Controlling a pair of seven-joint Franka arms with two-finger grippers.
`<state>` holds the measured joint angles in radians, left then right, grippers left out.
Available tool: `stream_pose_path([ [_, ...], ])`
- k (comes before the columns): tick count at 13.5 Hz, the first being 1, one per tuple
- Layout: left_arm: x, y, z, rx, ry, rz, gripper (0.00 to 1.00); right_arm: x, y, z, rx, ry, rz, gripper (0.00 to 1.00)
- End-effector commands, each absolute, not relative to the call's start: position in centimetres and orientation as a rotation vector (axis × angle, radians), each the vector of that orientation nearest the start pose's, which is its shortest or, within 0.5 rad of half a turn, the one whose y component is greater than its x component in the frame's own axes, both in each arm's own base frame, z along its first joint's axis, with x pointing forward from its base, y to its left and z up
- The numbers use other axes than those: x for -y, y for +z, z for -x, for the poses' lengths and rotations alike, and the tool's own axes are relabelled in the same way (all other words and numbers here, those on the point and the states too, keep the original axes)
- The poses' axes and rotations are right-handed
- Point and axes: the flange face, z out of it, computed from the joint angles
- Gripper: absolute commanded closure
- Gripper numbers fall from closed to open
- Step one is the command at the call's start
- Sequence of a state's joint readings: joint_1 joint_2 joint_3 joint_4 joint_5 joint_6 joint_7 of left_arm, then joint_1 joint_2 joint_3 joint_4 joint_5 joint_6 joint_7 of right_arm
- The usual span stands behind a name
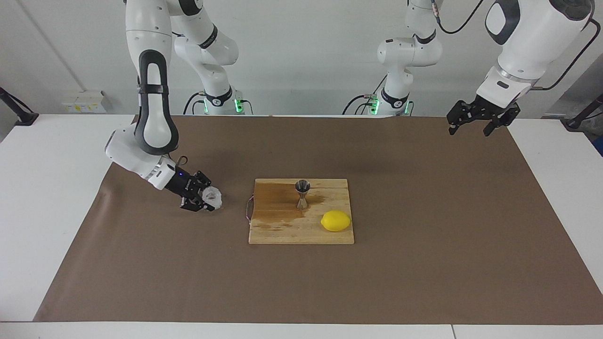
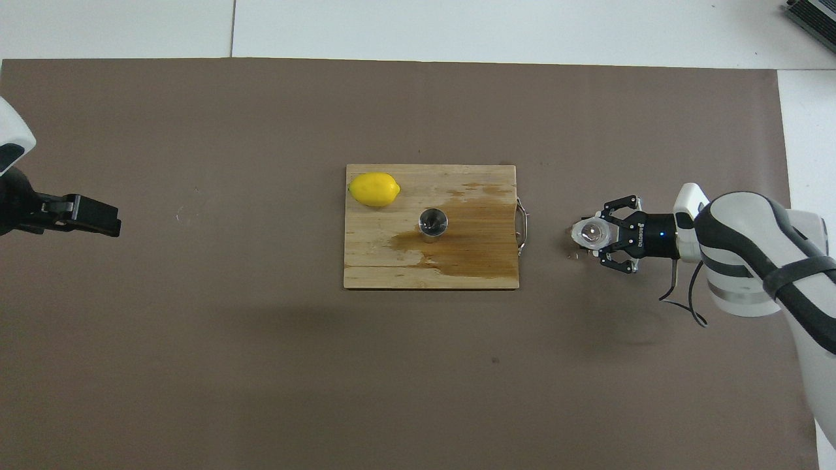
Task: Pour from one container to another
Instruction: 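Carry the white cup back and lower it beside the board, then open the right gripper to release the white cup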
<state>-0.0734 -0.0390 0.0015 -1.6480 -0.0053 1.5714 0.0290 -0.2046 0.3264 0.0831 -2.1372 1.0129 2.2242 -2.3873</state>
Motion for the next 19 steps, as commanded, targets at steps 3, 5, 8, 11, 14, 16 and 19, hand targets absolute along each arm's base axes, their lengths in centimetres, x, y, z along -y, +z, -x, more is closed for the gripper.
stream_pose_path([
  [3,3.8,61.0,-53.2,-0.137,0.047,3.153,0.00,4.2,25.3,-55.6,1.750,-0.893,1.847,0.00],
  [5,3.9,61.0,-53.2,-0.140,0.047,3.153,0.00,4.8,26.3,-55.7,1.772,-0.891,1.858,0.00],
  [8,3.8,61.0,-53.2,-0.137,0.047,3.153,0.00,5.1,30.9,-55.9,1.853,-0.780,1.919,0.00],
  [11,3.8,61.0,-53.2,-0.137,0.047,3.153,0.00,4.9,35.1,-55.5,1.804,-0.668,2.052,0.00],
  [14,3.8,61.0,-53.2,-0.137,0.047,3.153,0.00,4.1,36.2,-55.1,1.561,-0.483,2.242,0.00],
  [16,3.8,61.0,-53.2,-0.137,0.047,3.153,0.00,2.3,36.6,-55.4,1.430,-0.356,2.377,0.00],
  [19,3.8,61.0,-53.2,-0.137,0.047,3.153,0.00,0.1,37.7,-55.6,1.222,-0.136,2.633,0.00],
])
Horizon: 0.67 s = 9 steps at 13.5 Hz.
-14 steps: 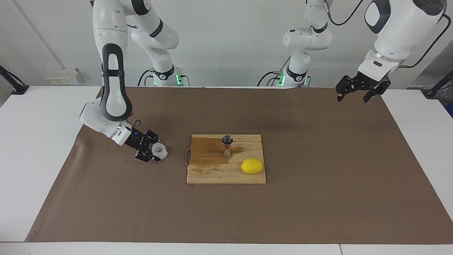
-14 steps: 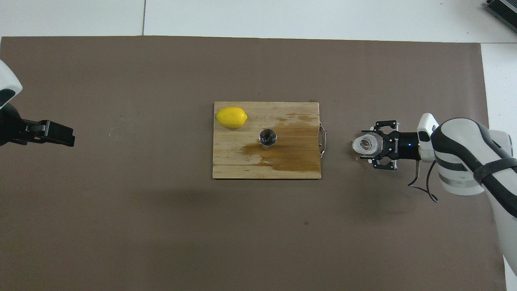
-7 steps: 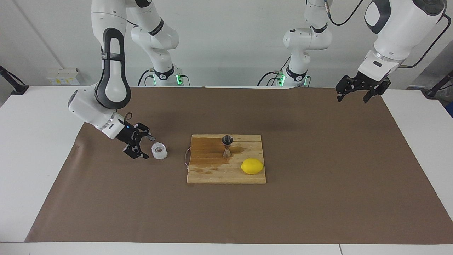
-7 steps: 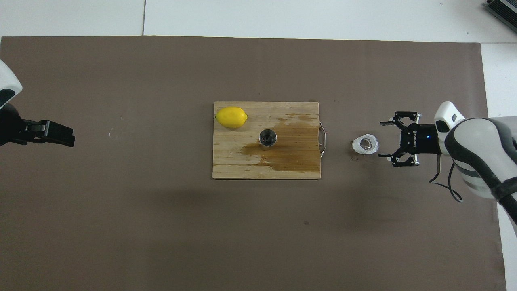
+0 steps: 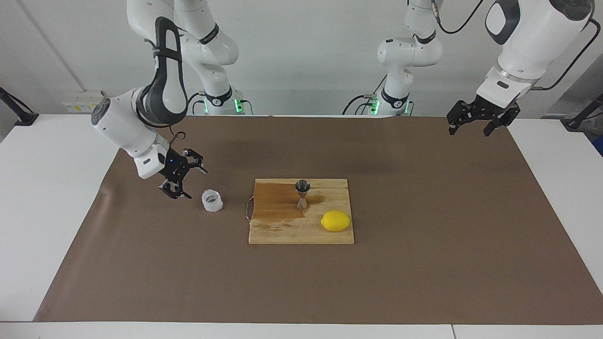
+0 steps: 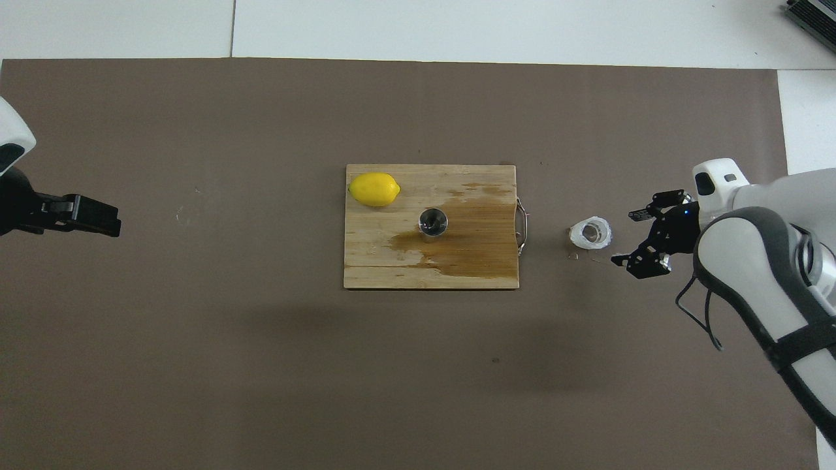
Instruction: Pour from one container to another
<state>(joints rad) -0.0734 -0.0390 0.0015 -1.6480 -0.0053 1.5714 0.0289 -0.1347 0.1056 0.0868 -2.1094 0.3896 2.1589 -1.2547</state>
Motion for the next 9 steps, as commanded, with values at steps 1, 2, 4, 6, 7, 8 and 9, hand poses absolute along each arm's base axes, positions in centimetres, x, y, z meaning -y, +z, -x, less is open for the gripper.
stream_pose_path([
  [1,3.8,61.0,-53.2,-0.137,0.047,3.153,0.00,-0.6,38.0,-55.4,1.161,-0.077,2.692,0.00],
  [2,3.8,61.0,-53.2,-0.137,0.047,3.153,0.00,-0.8,38.1,-55.2,1.090,-0.019,2.755,0.00],
  [4,3.8,61.0,-53.2,-0.137,0.047,3.153,0.00,-1.5,38.5,-55.1,0.932,0.090,2.889,0.00],
  [6,3.8,61.0,-53.2,-0.137,0.047,3.153,0.00,-2.3,39.2,-55.3,0.687,0.178,3.062,0.00],
  [7,3.8,61.0,-53.2,-0.137,0.047,3.153,0.00,-3.0,39.9,-55.3,0.541,0.222,3.142,0.00],
  [8,3.8,61.0,-53.2,-0.137,0.047,3.153,0.00,-3.5,40.4,-55.4,0.401,0.259,3.184,0.00],
  [9,3.8,61.0,-53.2,-0.137,0.047,3.153,0.00,-3.6,41.5,-55.7,0.274,0.264,3.205,0.00],
])
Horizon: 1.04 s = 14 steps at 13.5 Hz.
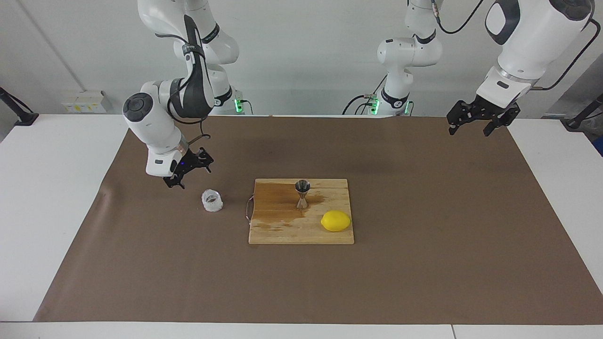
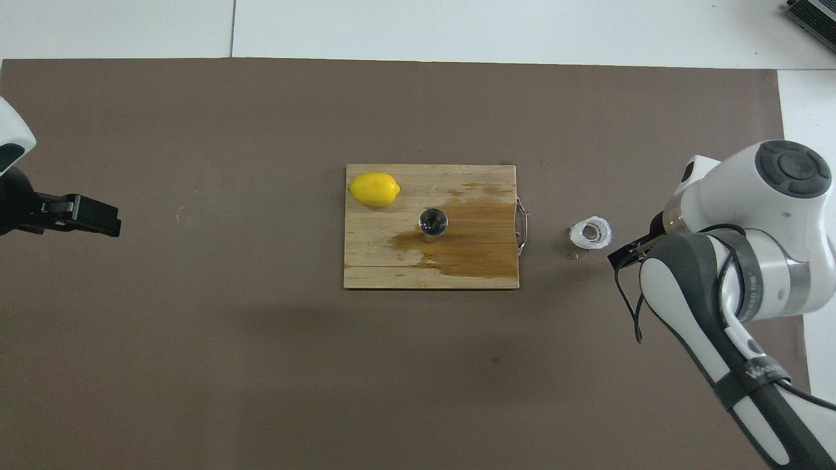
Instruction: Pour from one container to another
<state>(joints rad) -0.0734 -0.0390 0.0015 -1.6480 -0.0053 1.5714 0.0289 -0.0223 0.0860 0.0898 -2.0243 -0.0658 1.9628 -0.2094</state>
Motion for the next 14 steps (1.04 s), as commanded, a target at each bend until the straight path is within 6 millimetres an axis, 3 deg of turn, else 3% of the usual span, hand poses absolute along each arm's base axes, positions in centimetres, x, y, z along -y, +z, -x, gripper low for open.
stream_pose_path([
  [1,3.8,61.0,-53.2,-0.137,0.047,3.153,0.00,-3.8,43.0,-56.0,0.174,0.267,3.218,0.00],
  [2,3.8,61.0,-53.2,-0.137,0.047,3.153,0.00,-3.7,44.9,-56.3,0.106,0.278,3.211,0.00],
  [5,3.8,61.0,-53.2,-0.137,0.047,3.153,0.00,-3.0,53.4,-56.9,0.020,0.248,3.147,0.00],
  [7,3.8,61.0,-53.2,-0.137,0.047,3.153,0.00,-2.8,58.8,-56.8,0.005,0.151,3.157,0.00],
  [8,3.8,61.0,-53.2,-0.137,0.047,3.153,0.00,-3.0,60.4,-56.4,0.017,0.086,3.165,0.00],
  [11,3.8,61.0,-53.1,-0.137,0.049,3.153,0.00,-3.1,61.1,-56.9,0.020,-0.001,3.150,0.00],
  [14,3.8,61.0,-53.2,-0.137,0.047,3.153,0.00,-2.9,61.0,-56.1,-0.002,0.014,3.142,0.00],
])
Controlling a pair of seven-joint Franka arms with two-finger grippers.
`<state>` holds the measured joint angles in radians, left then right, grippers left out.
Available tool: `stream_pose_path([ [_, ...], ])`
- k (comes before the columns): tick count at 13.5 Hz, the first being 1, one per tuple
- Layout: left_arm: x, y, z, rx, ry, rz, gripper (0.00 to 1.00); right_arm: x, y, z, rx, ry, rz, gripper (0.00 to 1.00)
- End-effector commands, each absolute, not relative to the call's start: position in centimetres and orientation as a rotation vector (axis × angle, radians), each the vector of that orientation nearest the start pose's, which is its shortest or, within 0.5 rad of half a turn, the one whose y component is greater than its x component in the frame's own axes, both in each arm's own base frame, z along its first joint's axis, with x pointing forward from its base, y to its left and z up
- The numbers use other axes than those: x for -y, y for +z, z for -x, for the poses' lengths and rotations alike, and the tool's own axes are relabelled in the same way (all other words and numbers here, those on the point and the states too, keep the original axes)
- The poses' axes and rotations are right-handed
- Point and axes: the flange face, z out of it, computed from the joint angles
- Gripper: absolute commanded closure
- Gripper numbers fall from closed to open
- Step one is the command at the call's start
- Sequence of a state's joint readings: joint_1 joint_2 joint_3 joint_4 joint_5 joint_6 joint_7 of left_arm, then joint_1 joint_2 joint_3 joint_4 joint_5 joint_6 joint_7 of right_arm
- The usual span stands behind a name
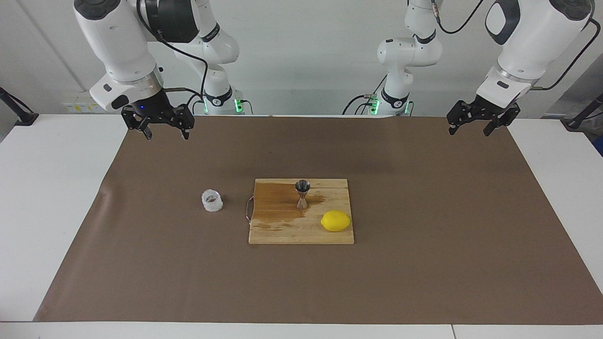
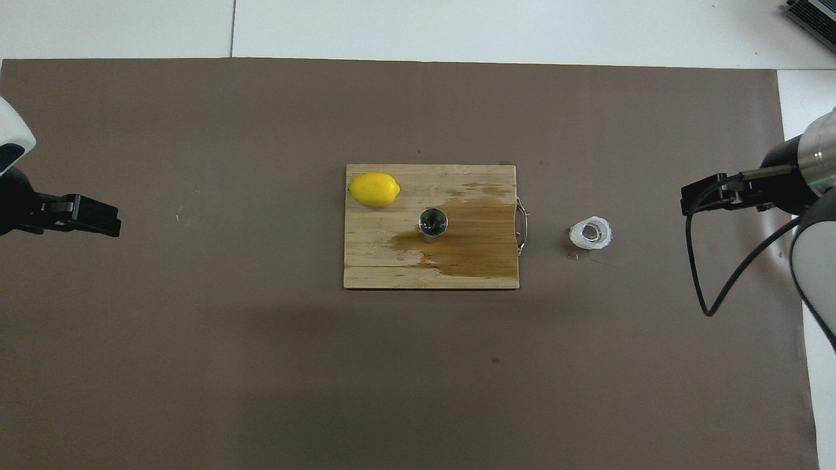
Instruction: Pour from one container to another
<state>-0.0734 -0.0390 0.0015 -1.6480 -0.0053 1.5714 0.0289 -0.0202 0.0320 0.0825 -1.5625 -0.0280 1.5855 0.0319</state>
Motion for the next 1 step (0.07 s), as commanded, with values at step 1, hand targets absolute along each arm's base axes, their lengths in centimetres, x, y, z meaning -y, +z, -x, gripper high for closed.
stream_pose_path([
  [1,3.83,61.03,-53.17,-0.137,0.047,3.153,0.00,-2.90,61.25,-56.11,-0.002,0.007,3.139,0.00],
])
